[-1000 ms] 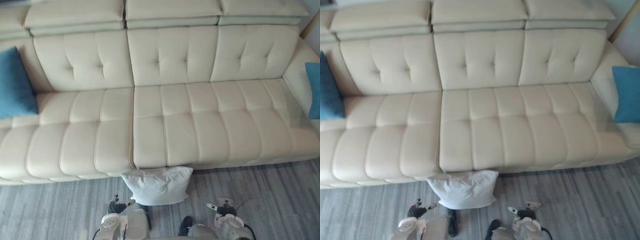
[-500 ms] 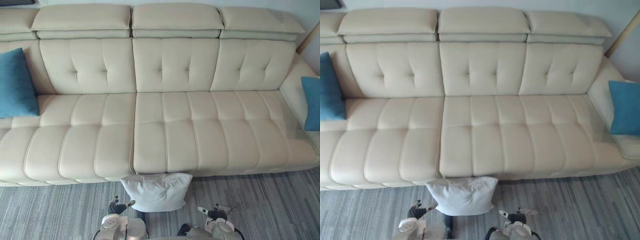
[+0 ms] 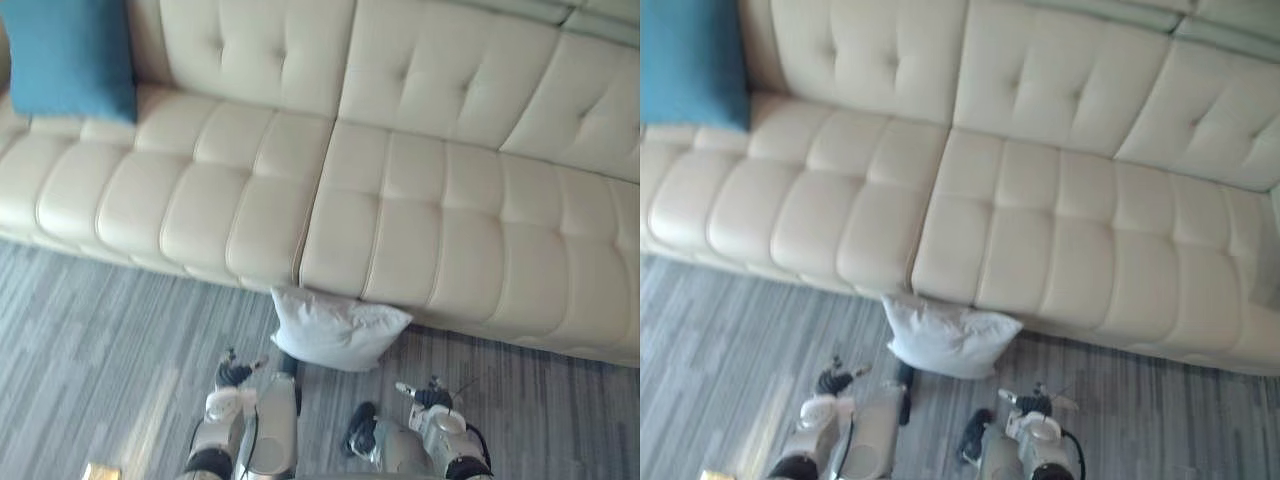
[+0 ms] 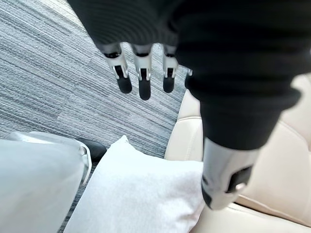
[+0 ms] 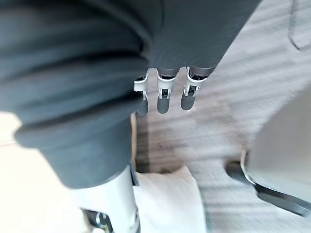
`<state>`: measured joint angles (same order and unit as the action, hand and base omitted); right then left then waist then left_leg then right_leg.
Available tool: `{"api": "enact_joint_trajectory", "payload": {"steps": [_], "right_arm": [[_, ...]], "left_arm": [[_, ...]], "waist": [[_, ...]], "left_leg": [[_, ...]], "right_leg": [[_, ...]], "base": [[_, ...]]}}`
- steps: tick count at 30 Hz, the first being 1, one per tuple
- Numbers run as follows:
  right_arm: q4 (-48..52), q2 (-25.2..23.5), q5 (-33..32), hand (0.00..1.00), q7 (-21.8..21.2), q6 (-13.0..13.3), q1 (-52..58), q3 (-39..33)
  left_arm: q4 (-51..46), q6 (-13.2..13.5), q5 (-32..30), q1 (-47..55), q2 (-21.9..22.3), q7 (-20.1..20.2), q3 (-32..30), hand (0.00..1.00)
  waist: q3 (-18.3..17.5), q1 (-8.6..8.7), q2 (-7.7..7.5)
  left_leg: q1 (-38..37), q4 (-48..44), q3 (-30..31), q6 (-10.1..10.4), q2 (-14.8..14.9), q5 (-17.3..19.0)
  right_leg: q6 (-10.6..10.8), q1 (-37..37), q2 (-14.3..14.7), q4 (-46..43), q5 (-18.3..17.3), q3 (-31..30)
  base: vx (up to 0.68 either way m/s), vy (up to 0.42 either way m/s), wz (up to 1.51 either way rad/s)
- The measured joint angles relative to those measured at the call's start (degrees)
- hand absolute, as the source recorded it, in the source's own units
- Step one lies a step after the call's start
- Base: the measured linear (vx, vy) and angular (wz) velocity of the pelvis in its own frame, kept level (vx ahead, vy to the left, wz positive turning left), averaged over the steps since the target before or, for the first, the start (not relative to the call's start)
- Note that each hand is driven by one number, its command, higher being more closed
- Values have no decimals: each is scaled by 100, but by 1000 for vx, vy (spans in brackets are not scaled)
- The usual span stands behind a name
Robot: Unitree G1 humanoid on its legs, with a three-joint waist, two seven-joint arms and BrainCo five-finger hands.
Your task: Pick up cushions and gather them together orderly.
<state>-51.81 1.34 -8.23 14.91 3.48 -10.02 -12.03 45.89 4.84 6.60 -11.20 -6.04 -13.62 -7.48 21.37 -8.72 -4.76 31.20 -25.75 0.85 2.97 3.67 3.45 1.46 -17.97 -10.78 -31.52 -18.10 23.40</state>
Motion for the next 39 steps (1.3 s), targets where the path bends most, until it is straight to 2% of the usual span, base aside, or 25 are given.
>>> {"api": "enact_joint_trajectory", "payload": {"steps": [2, 5, 9, 13, 18, 24, 25, 30, 33, 39], "right_arm": [[178, 182, -183, 0, 160, 35, -387, -21], [343, 310, -326, 0, 314, 50, -832, -143], [609, 442, -553, 0, 537, 99, -1641, -431], [607, 733, -656, 0, 665, 128, -2531, -588], [661, 864, -765, 0, 828, 132, -3226, -576], [817, 642, -807, 0, 987, 178, -3820, -492], [817, 529, -815, 100, 1031, 181, -3913, -468], [852, 82, -814, 100, 1199, 257, -4055, -189], [910, 55, -811, 100, 1257, 258, -3986, -52], [1499, 39, -865, 100, 1248, 263, -3372, 351]], "left_arm": [[-112, 36, 145, -480, -127, -113, -19, 0], [-257, 117, 251, -993, -280, -221, -61, 0], [-425, 213, 365, -1816, -519, -346, -240, 0], [-468, 215, 367, -2615, -712, -476, -200, 0], [-469, 219, 365, -3285, -699, -527, 112, 0], [-493, 226, 378, -3848, -516, -755, 309, 0], [-534, 224, 395, -3878, -423, -777, 320, 100], [-827, 226, 481, -3993, -91, -1027, 515, 100], [-869, 223, 478, -3989, 15, -1253, 520, 100], [-974, 222, 478, -3859, -7, -1289, 604, 100]], "waist": [[166, 1, -3], [437, 28, 0], [868, 134, 6], [1084, 246, 39], [1087, 264, 45], [1086, 279, 48], [1086, 287, 48], [1086, 348, 48], [1086, 408, 48], [1081, 419, 46]], "left_leg": [[603, -214, 51, 10, -2, -37], [1108, -384, 98, -5, -27, -97], [1985, -779, 131, -45, -47, -140], [2950, -1203, 133, -71, -45, -124], [3661, -1504, 134, -72, -62, -127], [4344, -1630, 136, -106, -45, -176], [4405, -1631, 131, -95, -43, -197], [4459, -1638, 134, -52, -31, -245], [4428, -1614, 130, -45, -34, -260], [3932, -1271, 124, 19, -47, -437]], "right_leg": [[-56, -629, -64, -376, -99, 13], [-83, -1174, -153, -715, -148, 3], [-178, -2056, -266, -1234, -231, -15], [-228, -3019, -343, -1678, -283, -95], [-223, -3811, -421, -2130, -341, -246], [-247, -4566, -438, -2437, -420, -325], [-250, -4638, -439, -2459, -417, -337], [-254, -4711, -434, -2509, -415, -348], [-254, -4699, -434, -2512, -414, -358], [-333, -4309, -407, -2316, -364, -352]], "base": [[-96, -1, 5], [-68, 11, 3], [-20, 10, 2], [-19, 19, -7], [-28, -7, -2], [-67, -4, -3], [-33, -4, -3], [0, 0, 0], [0, 0, 0], [-12, -29, 5]]}}
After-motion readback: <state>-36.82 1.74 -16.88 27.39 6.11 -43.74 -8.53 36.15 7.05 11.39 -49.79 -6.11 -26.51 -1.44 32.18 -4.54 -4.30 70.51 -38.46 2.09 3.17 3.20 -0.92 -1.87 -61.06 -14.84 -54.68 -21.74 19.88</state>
